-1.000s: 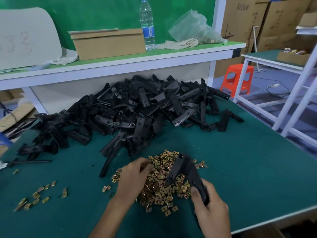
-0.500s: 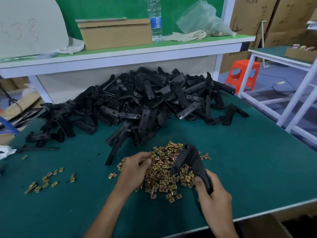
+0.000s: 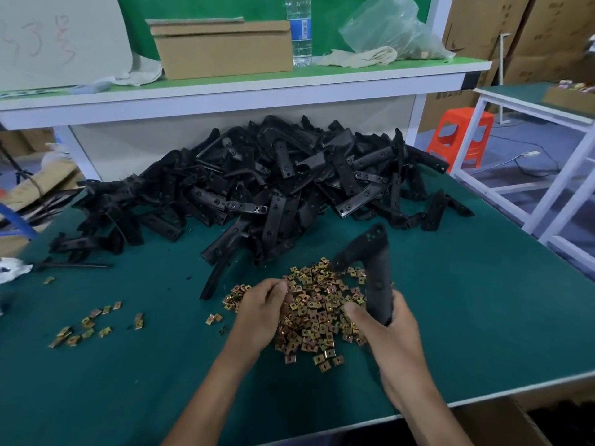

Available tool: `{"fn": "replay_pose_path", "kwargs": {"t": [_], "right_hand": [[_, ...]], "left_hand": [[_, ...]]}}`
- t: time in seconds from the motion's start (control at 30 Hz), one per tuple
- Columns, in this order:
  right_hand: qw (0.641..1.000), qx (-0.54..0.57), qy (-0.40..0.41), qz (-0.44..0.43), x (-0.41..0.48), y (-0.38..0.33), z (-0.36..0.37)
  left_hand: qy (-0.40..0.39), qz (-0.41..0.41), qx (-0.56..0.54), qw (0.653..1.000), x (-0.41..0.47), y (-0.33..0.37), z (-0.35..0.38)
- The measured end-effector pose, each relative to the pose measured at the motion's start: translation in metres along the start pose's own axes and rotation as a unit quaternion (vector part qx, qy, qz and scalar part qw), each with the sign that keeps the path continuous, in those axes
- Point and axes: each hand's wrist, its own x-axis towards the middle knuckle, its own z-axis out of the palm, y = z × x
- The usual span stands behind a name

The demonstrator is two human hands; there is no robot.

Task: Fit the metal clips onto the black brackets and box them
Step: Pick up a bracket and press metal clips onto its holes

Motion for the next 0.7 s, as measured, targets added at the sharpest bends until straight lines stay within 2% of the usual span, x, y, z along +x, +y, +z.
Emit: {"fn": "replay_pose_path", "kwargs": {"t": [0.13, 0.27, 0.53, 0.6, 0.7], "right_hand": [[0.999, -0.008, -0.047, -0.004, 0.007, -0.008, 0.034], [0.998, 0.015, -0.062, -0.008, 0.005, -0.009, 0.054], [0.997, 0.020, -0.069, 0.024, -0.002, -0.005, 0.047], [0.998, 0.030, -0.060, 0.022, -0.004, -0.003, 0.037], [0.999, 0.013, -0.043, -0.002, -0.006, 0.000, 0.013]], "left_hand": [[-0.013, -0.038, -0.086, 0.995, -0.010, 0.014, 0.007], [-0.036, 0.003, -0.068, 0.997, -0.028, 0.020, 0.011], [-0.086, 0.059, 0.002, 0.995, -0.042, 0.017, 0.000], [-0.067, 0.043, -0.011, 0.997, -0.042, 0.014, -0.001], [-0.047, -0.014, -0.107, 0.993, -0.041, 0.013, -0.009]]}}
